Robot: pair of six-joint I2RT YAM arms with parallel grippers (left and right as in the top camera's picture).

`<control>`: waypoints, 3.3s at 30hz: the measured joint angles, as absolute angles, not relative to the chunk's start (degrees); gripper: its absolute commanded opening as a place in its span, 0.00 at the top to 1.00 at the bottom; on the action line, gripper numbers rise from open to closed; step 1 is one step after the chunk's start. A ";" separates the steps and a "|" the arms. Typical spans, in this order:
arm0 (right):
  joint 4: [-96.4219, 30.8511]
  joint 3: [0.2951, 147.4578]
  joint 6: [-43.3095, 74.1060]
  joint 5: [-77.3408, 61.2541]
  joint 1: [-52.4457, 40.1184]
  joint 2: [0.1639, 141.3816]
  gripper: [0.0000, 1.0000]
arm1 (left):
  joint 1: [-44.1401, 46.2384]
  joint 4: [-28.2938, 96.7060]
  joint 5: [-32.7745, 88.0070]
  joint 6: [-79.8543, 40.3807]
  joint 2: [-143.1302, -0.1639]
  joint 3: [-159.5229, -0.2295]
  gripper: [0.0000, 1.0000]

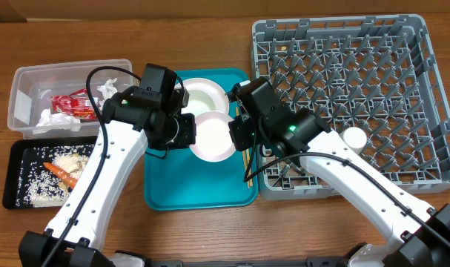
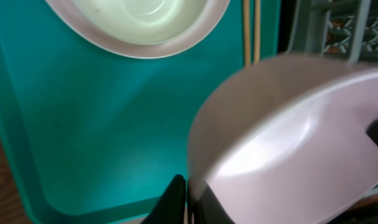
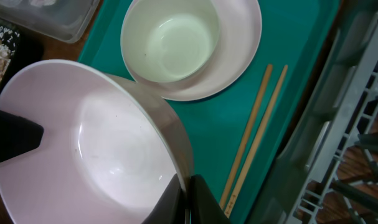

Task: Sort waste into correct bins and load items into the dishwasher
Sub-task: 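Carry the bowl right toward the right gripper and grasp its rim, then release the bowl from the left gripper and lift it right over the rack, then lower the pink bowl upright into the rack's back row with the right gripper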

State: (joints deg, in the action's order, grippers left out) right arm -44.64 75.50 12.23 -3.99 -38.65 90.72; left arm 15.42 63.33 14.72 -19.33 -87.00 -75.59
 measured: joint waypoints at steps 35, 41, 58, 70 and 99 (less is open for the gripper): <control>-36.45 75.37 11.92 13.87 -38.83 90.72 0.96 | 15.40 71.11 14.90 -12.23 -87.00 -95.02 0.13; -25.10 75.31 5.93 32.25 -38.52 90.72 0.96 | 15.40 71.18 10.61 -12.01 -87.00 -95.02 0.00; -3.73 75.31 -34.06 32.71 -16.95 92.75 0.96 | 15.40 71.18 8.71 -12.01 -87.00 -95.02 0.00; 21.32 75.18 -63.83 31.73 -15.09 109.06 0.96 | 15.40 71.18 8.49 -12.01 -87.00 -95.09 0.00; 16.88 76.18 -79.26 32.69 -16.23 114.52 0.96 | 15.40 71.18 8.49 -12.01 -87.00 -95.09 0.00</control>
State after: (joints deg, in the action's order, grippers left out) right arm 16.88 76.18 -79.26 32.69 -16.23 114.52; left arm 15.40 71.18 8.49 -12.01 -87.00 -95.09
